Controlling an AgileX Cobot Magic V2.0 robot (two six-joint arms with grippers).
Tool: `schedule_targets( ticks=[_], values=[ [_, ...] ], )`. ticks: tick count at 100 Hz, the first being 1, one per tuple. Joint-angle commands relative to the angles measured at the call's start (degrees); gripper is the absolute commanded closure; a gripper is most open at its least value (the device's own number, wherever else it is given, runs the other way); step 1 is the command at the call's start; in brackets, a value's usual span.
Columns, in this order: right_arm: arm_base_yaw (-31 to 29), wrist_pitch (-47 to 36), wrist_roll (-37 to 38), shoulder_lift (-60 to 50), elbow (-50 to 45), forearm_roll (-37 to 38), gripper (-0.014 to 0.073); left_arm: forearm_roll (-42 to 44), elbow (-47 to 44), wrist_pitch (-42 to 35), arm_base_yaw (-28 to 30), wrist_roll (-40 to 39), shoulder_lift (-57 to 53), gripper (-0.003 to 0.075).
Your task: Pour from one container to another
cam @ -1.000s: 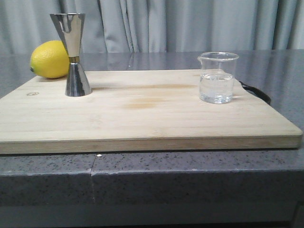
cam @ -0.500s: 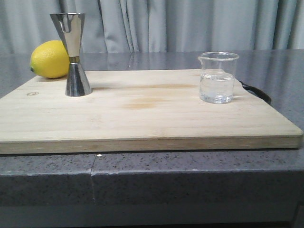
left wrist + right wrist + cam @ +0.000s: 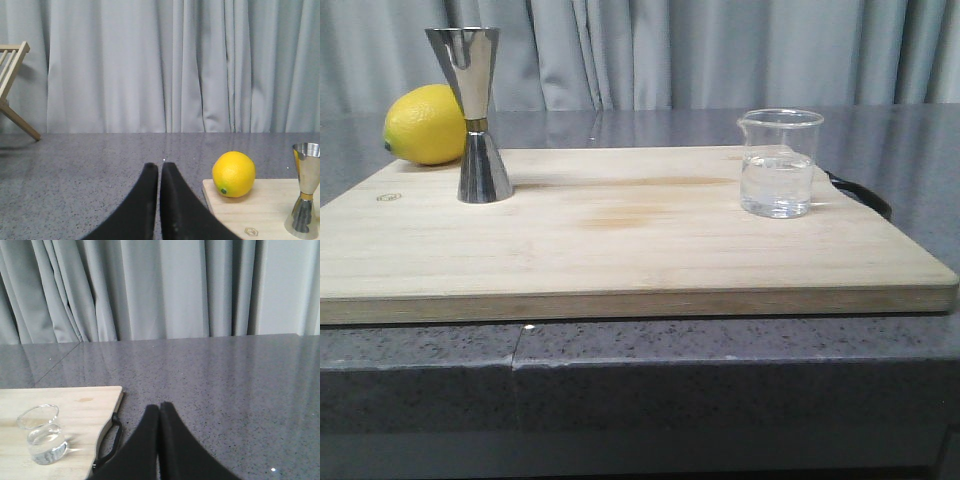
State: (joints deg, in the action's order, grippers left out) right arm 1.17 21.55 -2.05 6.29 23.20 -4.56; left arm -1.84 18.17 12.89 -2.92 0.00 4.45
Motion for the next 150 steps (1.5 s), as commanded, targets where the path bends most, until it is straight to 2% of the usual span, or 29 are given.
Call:
schedule_targets(
  ticks=[1,13,23,98,105,112,117,124,132,150],
  values=[
    [-0.01,1.44,-0.41,5.76,7.34,-0.01,0.0669,-0.06,7.10,2.93,0.06,0.31,5.19,0.0739],
    [-0.01,3.35,-0.41,12.29,13.71,0.10,0.0669,-0.06,13.45,8.26,0.06,2.63,11.47,0.0739],
    [-0.01,3.47,-0.41,15.58,16.07,0.10,0.0669,-0.06,15.30,8.52,0.06,2.63,15.02,0.0739],
    [-0.01,3.34,-0.41,16.64,16.20,-0.16,0.0653,-0.54,15.29,8.59,0.06,2.37,17.20,0.0730],
    [-0.01,2.62,-0.29,16.64,16.20,-0.16,0.0570,-0.54,15.29,8.49,0.06,2.37,17.20,0.0640],
    [-0.01,1.76,-0.29,16.64,16.20,-0.16,0.0427,-0.54,15.29,8.49,0.06,2.37,17.20,0.0463],
    [-0.01,1.63,-0.29,16.64,16.20,-0.16,0.0314,-0.54,15.29,8.49,0.06,2.37,17.20,0.0309],
    [-0.01,1.63,-0.29,16.64,16.20,-0.04,0.0176,-0.65,15.29,8.61,0.06,2.37,17.20,0.0176],
    [-0.01,1.63,-0.29,16.64,16.20,-0.04,0.0094,-0.65,15.29,8.61,0.06,2.37,17.20,0.0130],
    [-0.01,1.63,-0.29,16.64,16.20,-0.16,0.0087,-0.65,15.18,8.61,0.06,2.37,17.20,0.0134]
  ],
)
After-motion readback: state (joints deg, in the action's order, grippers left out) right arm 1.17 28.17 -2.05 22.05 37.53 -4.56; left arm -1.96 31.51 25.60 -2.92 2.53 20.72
